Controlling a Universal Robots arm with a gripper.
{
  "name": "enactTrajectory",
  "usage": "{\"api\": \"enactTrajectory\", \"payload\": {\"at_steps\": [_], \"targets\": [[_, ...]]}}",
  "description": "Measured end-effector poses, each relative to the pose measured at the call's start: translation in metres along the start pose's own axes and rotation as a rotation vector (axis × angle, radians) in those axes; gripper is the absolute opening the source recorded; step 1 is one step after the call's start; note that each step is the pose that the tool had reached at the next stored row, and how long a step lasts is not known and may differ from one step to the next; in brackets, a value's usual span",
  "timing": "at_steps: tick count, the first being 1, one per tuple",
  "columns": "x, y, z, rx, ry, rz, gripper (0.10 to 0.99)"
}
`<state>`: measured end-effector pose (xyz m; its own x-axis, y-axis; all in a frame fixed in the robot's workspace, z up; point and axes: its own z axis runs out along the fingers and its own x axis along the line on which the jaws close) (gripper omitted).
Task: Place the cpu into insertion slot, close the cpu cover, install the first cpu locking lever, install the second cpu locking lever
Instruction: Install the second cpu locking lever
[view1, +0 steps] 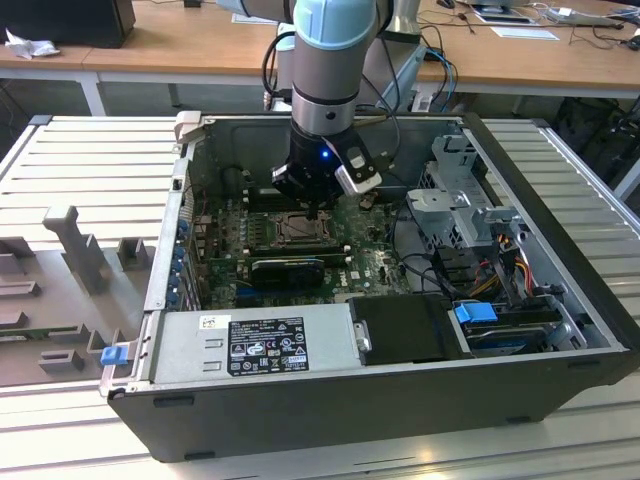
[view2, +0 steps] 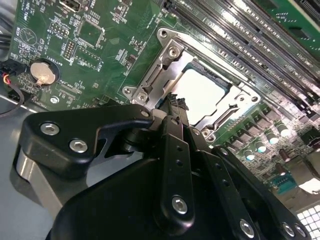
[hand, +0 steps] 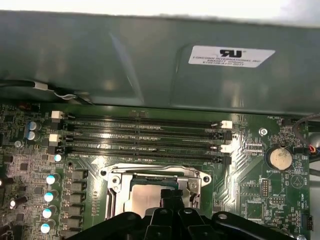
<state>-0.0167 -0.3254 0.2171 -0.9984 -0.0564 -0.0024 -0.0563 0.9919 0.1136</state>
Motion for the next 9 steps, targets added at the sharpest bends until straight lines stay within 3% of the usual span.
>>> {"api": "enactTrajectory", "payload": {"at_steps": [9], "targets": [[0.0003, -0.0042, -0.0005, 0.0, 0.0, 0.0, 0.106]]}}
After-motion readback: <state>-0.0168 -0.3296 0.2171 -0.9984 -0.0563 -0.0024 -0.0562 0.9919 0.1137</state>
